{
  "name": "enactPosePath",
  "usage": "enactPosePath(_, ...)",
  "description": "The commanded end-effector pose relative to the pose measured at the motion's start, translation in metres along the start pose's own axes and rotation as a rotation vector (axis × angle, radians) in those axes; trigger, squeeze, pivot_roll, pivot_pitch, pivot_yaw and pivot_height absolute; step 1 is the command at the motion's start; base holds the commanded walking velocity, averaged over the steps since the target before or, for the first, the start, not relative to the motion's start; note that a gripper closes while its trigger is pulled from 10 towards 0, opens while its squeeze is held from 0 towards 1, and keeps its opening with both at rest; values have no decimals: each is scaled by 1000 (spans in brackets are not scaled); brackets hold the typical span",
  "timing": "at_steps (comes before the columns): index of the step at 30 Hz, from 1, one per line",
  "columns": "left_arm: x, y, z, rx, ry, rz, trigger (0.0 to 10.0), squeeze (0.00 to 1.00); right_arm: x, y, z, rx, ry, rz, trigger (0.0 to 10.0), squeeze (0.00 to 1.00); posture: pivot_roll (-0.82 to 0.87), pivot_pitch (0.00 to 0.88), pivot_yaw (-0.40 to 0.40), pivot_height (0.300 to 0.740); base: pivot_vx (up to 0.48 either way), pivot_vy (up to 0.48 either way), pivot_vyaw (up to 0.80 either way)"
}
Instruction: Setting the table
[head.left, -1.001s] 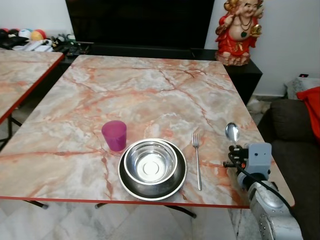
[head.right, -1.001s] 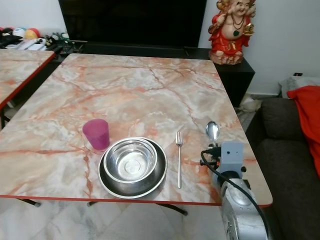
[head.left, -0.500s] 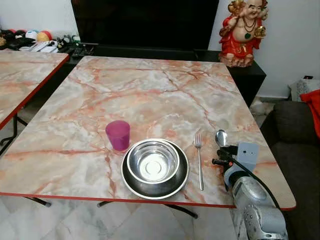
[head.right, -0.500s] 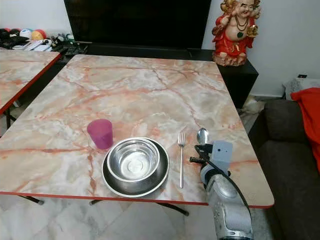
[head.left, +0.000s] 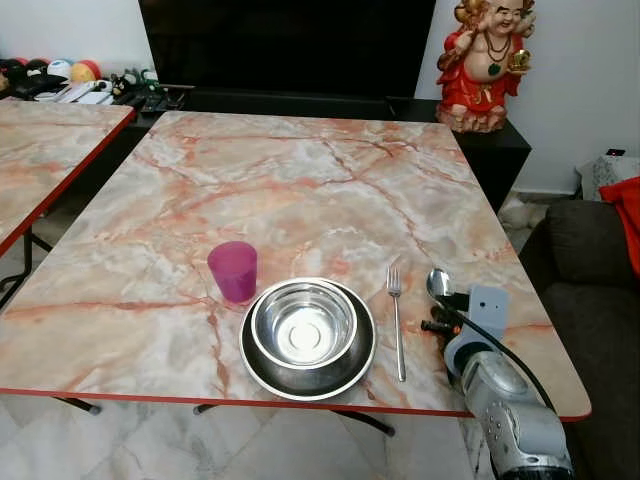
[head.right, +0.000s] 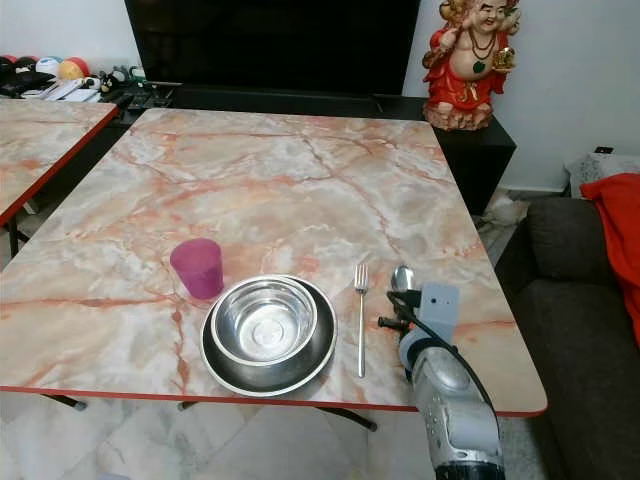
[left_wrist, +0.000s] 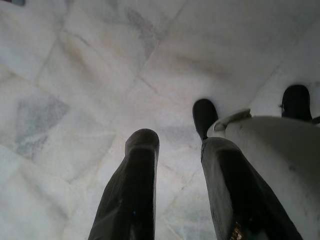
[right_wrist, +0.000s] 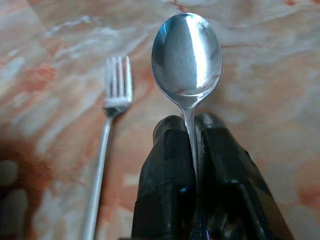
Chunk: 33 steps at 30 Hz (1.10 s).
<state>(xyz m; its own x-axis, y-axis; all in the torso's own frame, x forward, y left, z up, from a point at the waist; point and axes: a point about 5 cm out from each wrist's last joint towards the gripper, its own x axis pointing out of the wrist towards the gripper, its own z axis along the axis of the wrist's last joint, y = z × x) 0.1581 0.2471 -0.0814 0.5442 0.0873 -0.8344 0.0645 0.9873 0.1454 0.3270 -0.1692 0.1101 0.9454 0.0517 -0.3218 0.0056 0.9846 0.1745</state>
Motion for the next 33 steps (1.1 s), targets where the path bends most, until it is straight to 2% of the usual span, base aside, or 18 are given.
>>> enactPosePath(1,-3,1,-13,6,35,-2,10000,0,1,1,-1,14,24,8,10000,0,-46,104,-12,740,0,0,0)
enactPosePath(5,-5,0,-20,4,43,-4,10000,0,2,4,-1,0,35,16,10000,0,-43,106,-13,740,0,0,0)
enactPosePath(9,-9,10,-28,1,58,6,10000,0,0,4,0,1,47,12,10000,0,-44,108,-11,740,0,0,0)
enactPosePath(19,-9,19,-21,1,49,14,10000,0,-3,5,-2,11,53,5,10000,0,-49,112,-12,740,0,0,0)
enactPosePath(33,-2,-6,-13,3,39,-11,10000,0,6,6,-1,10,53,-3,10000,0,-43,107,-15,740,0,0,0)
